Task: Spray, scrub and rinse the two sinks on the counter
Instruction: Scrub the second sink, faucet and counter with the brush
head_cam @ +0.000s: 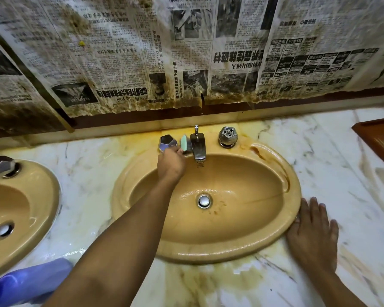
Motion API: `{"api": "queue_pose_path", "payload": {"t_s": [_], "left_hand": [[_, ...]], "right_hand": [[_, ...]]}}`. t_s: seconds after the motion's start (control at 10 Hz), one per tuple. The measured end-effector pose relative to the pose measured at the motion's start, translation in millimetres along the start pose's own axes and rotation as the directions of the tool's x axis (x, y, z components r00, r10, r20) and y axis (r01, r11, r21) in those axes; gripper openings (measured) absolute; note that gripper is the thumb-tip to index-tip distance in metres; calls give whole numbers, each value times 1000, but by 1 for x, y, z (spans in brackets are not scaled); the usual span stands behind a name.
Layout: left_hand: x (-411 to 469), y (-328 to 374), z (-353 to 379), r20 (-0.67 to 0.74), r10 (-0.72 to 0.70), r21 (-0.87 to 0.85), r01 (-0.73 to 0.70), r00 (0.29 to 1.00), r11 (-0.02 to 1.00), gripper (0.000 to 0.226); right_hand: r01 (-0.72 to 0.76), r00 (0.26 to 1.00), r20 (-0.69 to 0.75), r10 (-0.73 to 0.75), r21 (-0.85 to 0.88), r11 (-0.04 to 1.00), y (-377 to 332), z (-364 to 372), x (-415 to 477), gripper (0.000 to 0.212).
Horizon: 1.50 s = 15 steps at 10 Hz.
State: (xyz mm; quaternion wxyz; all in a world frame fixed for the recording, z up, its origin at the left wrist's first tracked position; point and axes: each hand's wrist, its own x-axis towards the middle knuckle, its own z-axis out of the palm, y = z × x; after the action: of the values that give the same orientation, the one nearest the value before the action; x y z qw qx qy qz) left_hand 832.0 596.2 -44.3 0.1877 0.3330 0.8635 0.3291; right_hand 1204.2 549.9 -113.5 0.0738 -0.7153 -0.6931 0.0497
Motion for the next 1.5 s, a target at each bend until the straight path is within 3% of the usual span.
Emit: {"api": "queue_pose_path", "payload": {"t_s": [0.2, 0.3, 0.5, 0.7, 0.8, 1.0, 1.2, 1.4, 1.5], "left_hand": [[-21, -6, -6, 24, 182, 267, -182, 983, 946, 29], [7, 6, -16, 24, 206, 397, -199, 978, 896, 24], [12, 34, -5, 5, -2, 190, 1, 1000, 982, 27], [-4, 14, -6, -47, 40, 133, -34, 998, 991, 32], [18, 24, -6, -35, -19, 130, 23, 999, 991, 28], [-16, 5, -10, -11, 82, 165, -79, 997, 983, 29], [10, 16, -8, -33, 35, 134, -30, 999, 991, 33], [-28, -5, -12, 9, 74, 120, -75, 997, 990, 34], [-6, 2, -39, 91, 84, 77, -91, 992, 993, 30]], "right_hand": [[15, 999, -48, -15, -6, 1000, 0, 3, 0, 65], [17, 998, -61, -17, 1, 1000, -1, 3, 0, 65], [10, 999, -52, -10, -4, 1000, 0, 4, 1, 66], [19, 998, -66, -19, 11, 1000, 1, 4, 0, 66], [17, 998, -62, -16, 7, 1000, 1, 3, 1, 65], [11, 998, -56, -10, 11, 1000, 0, 3, 1, 67], [-5, 1000, -28, 5, 5, 1000, 1, 2, 1, 69], [-8, 1000, -22, 8, 14, 1000, 0, 2, 1, 68], [-7, 999, -32, 8, 15, 1000, 0, 3, 0, 67]]}}
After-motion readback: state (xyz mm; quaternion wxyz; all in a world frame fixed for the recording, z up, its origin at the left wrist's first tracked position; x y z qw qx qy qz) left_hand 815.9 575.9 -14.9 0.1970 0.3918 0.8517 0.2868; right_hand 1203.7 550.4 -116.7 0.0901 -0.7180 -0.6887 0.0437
